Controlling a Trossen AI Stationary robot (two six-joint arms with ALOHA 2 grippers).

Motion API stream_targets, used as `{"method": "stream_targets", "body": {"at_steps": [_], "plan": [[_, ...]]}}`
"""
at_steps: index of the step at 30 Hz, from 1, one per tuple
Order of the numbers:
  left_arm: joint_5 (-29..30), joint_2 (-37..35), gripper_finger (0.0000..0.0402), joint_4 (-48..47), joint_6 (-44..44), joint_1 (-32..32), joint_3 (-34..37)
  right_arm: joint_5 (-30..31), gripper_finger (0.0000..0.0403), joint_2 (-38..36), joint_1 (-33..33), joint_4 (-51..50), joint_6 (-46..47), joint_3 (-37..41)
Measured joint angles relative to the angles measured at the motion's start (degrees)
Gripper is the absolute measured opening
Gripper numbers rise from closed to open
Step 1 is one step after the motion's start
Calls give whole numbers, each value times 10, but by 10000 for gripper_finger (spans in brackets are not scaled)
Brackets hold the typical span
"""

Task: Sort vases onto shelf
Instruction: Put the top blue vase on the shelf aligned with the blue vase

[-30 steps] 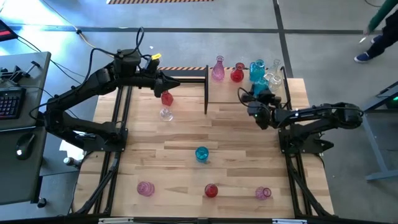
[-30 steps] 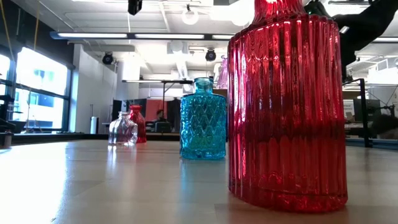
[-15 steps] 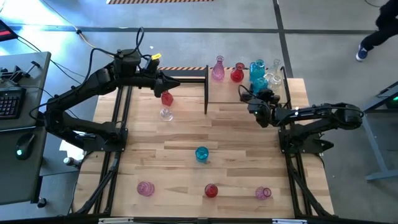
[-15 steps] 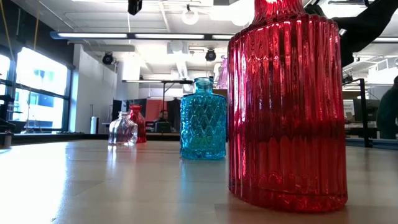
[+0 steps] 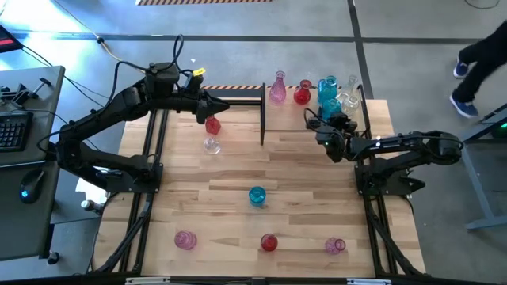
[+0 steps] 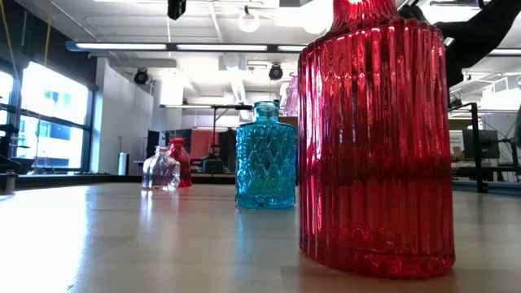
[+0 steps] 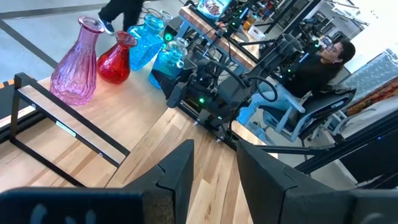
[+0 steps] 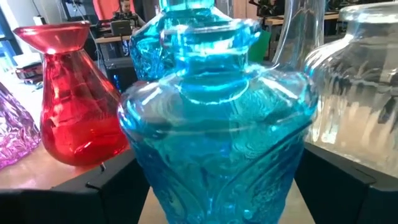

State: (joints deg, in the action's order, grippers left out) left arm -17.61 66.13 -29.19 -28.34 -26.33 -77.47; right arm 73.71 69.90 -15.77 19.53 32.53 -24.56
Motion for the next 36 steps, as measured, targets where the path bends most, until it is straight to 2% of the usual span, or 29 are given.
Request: {"method": "stream_targets", "body": {"at_steps": [7,16,26,36], "plan": [[0,0,113,0,0,0,0,2,341,-13,0,5,-2,0],[0,0,113,0,0,0,0,-7,372,-36,0,4,-21,0],[0,0,113,0,0,0,0,-35,373,-66,1,9,-33,0],[0,0,113,0,0,0,0,-57,373,-114,1,42,-99,0]]}}
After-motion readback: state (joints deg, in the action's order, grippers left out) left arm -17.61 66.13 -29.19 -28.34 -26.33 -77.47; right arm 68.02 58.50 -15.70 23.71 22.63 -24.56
